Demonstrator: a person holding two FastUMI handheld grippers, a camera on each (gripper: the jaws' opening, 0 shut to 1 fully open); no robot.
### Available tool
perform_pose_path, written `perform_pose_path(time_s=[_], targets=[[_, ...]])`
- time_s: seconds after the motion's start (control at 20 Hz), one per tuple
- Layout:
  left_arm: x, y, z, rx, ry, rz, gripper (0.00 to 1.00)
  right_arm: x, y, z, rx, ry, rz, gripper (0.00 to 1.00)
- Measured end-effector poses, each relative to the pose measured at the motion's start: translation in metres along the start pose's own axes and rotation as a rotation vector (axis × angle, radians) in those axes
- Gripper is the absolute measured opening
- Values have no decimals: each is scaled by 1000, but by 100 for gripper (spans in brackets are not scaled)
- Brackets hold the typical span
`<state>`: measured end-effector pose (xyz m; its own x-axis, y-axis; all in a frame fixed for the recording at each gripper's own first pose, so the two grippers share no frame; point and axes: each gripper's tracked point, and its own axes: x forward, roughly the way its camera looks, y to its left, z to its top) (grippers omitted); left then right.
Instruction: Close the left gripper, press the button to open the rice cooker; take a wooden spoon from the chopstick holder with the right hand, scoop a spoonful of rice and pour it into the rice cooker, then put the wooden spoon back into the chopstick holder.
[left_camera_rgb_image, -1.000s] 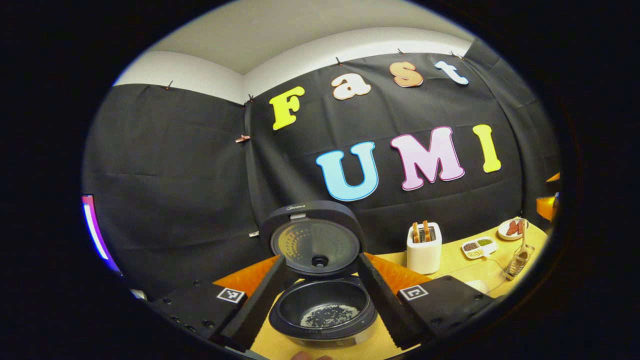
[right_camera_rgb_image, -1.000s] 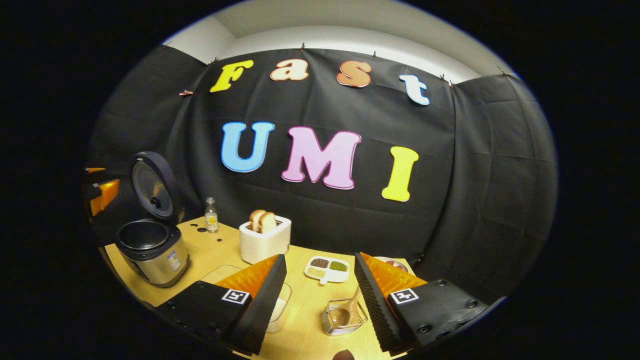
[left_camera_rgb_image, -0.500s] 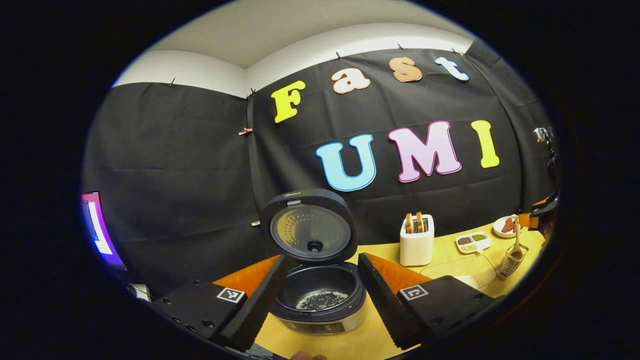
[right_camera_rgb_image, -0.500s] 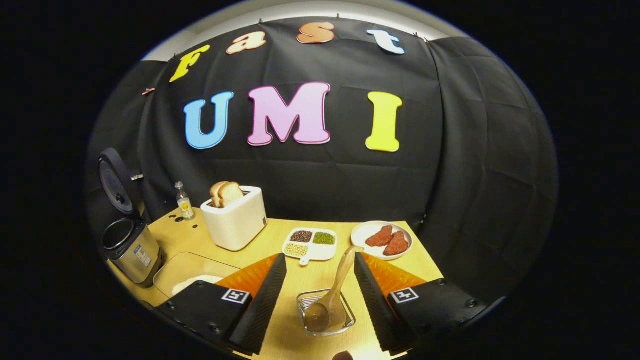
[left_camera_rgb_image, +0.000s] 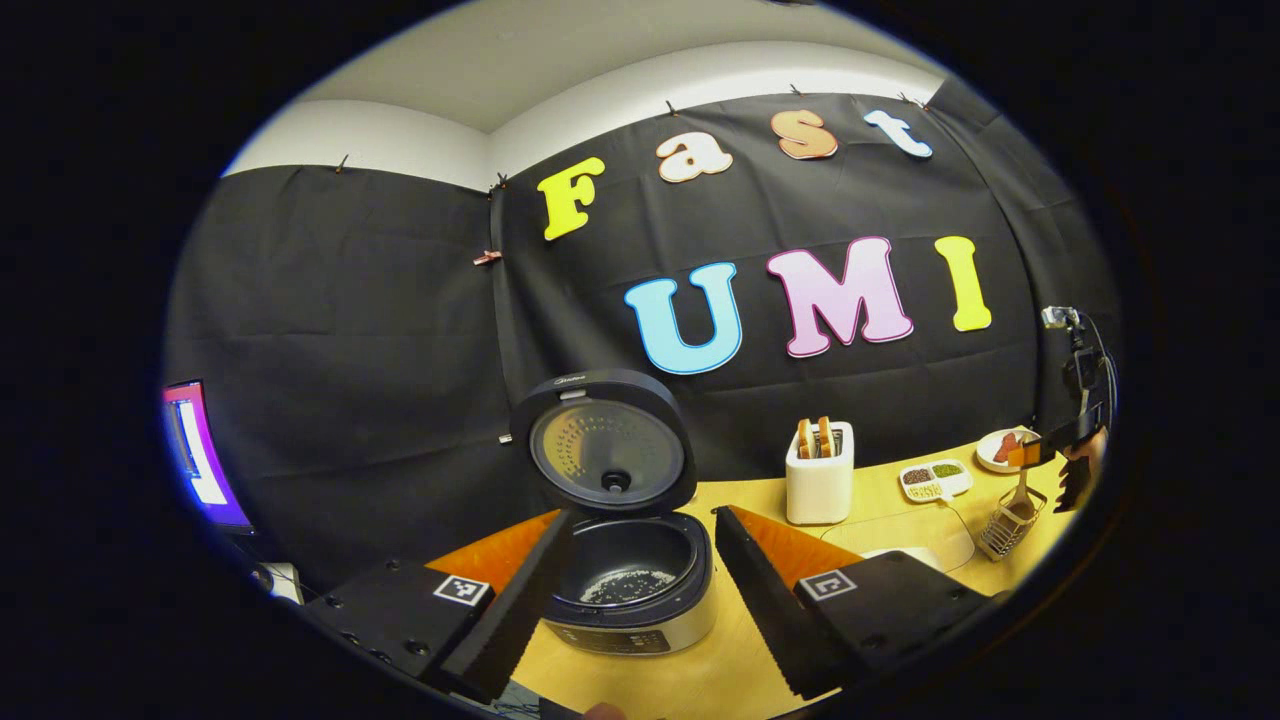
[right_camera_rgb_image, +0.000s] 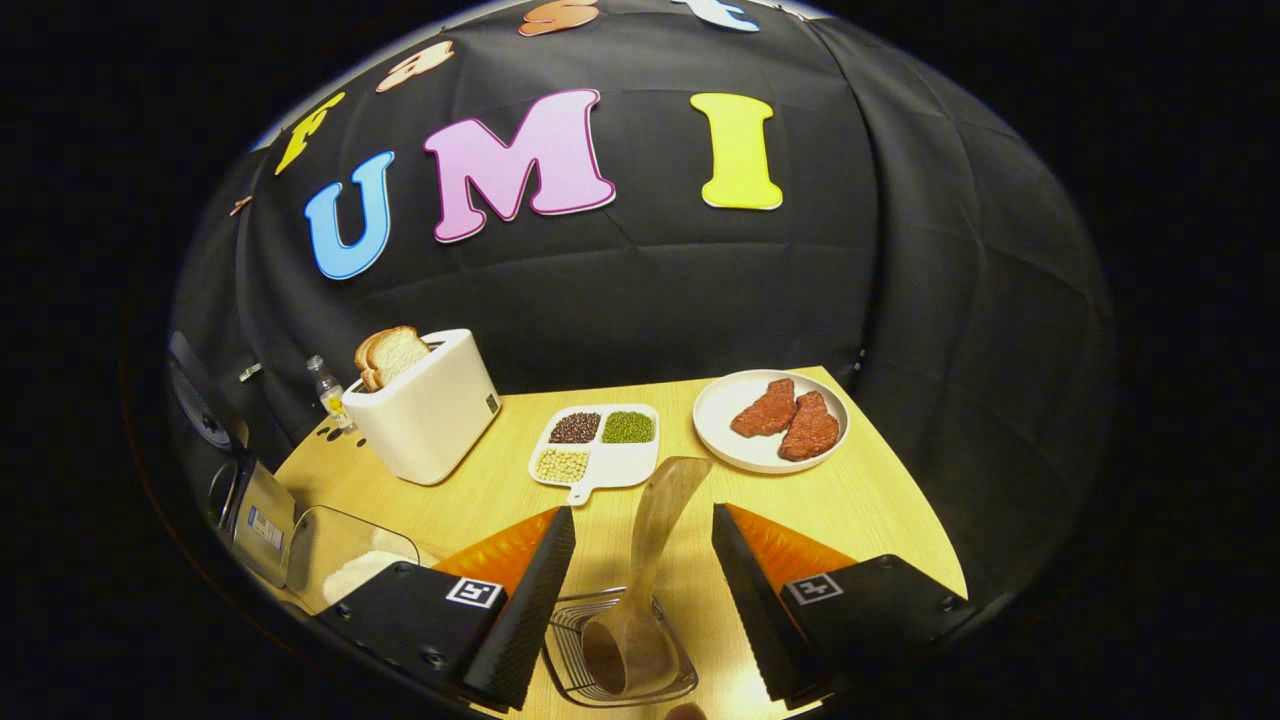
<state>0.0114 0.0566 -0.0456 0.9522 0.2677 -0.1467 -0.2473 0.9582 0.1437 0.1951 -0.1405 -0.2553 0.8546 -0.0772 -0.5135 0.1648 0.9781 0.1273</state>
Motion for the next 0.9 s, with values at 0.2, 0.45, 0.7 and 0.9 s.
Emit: perform_pose_path(time_s=[0.2,0.45,0.7,0.9], targets=[[-4,-1,-3,-13,8,1,96,13,-3,-6,-14,27,1,70],[-6,-2,-9,-6,23,0,96,9,-2,1,-5,13,6,36],[-6,-3,-7,3,17,-8,96,13,12,-3,23,42,52,27],[-7,0,-9,-2,17,-7,96,2,25,-2,32,38,98,20]])
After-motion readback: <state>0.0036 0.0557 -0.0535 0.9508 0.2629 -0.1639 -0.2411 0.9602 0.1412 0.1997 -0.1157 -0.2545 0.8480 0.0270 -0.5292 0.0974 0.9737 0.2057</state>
